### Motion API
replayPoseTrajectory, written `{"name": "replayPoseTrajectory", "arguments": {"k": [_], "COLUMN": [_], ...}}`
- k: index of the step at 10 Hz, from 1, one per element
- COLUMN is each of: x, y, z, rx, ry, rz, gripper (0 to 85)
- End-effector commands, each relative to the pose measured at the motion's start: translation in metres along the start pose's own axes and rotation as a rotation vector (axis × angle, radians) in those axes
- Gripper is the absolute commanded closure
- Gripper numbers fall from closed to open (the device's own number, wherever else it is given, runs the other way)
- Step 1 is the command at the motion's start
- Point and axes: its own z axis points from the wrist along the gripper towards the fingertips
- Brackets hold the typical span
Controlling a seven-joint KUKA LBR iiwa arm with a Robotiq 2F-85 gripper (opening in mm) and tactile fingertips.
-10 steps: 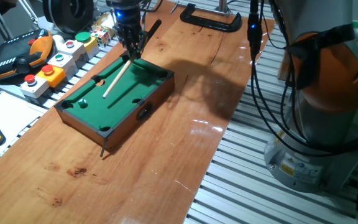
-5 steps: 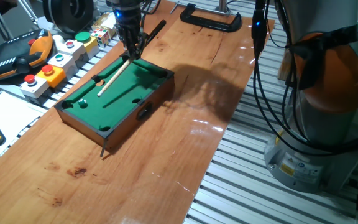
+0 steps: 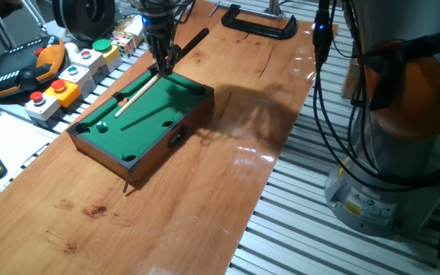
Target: Hit the pool ball
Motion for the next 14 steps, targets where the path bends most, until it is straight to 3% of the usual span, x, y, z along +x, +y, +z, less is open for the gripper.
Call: {"name": "replayPoseTrajectory", "arguments": {"k": [1, 4, 14], "x": [0.000, 0.003, 0.013], "y": [-0.001, -0.005, -0.029], "z": [0.000, 0.000, 0.003], "rx": [-0.005, -0.022, -0.067], "ry": [-0.008, -0.027, -0.028], "rz": [0.011, 0.056, 0.228], "gripper": [84.0, 84.0, 84.0]}}
